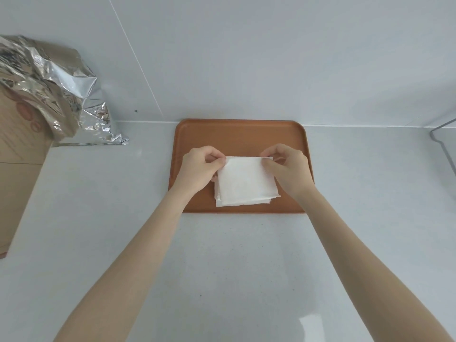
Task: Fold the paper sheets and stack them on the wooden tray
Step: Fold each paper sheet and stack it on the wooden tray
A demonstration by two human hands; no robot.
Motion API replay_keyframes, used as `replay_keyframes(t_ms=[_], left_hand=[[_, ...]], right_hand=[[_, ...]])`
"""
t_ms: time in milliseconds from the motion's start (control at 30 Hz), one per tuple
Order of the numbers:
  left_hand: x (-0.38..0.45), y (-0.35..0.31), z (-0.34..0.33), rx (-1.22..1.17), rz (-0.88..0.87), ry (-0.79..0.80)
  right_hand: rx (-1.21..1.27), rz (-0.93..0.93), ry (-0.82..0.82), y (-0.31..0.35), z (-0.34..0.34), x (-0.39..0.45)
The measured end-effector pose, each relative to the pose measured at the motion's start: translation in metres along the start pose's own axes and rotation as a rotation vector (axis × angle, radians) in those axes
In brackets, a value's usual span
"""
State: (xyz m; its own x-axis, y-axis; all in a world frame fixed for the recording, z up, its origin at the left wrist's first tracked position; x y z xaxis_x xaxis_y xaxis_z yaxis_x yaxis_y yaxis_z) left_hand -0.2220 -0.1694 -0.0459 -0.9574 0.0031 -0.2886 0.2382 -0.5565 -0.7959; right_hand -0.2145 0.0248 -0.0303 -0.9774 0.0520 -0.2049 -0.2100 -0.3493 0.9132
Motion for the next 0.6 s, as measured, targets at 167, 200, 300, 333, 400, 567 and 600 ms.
replay_keyframes(t_ms=[167, 200, 300, 333, 400, 567, 600], left_hand=[[-0.011, -0.003, 0.004, -0.131, 0.032, 0.063], [-0.013, -0.005, 0.006, -0.159, 0.033, 0.075], [-0.02, -0.018, 0.014, -0.245, 0.015, 0.094], [-0.021, -0.022, 0.017, -0.261, 0.003, 0.095], [-0.021, -0.029, 0.021, -0.279, -0.017, 0.088], [-0.009, -0.025, 0.018, -0.191, -0.012, 0.049], [-0.006, -0.021, 0.015, -0.166, -0.004, 0.043]], right_hand=[[0.052, -0.013, 0.033, 0.008, 0.005, -0.008], [0.077, -0.014, 0.041, 0.01, 0.006, -0.009], [0.18, -0.015, 0.045, 0.021, 0.013, -0.014], [0.215, -0.012, 0.046, 0.026, 0.016, -0.015], [0.255, -0.003, 0.044, 0.032, 0.02, -0.014], [0.212, -0.037, 0.051, 0.021, 0.012, -0.004], [0.188, -0.046, 0.052, 0.016, 0.01, -0.002]])
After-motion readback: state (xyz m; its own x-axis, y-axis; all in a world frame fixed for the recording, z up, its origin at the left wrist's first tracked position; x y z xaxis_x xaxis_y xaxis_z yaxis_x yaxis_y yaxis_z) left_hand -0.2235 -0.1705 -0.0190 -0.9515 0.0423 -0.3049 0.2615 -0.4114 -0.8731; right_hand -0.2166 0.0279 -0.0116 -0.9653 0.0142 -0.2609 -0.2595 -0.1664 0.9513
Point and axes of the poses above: each hand's wrist, its own x-axis towards the middle knuckle, its own z-axis out of the back of the hand, y = z × x, the point moved 6 cm from there along x, towards the middle knuckle, and after that the axes turned 9 degrees about x, right-handed, at the moved point
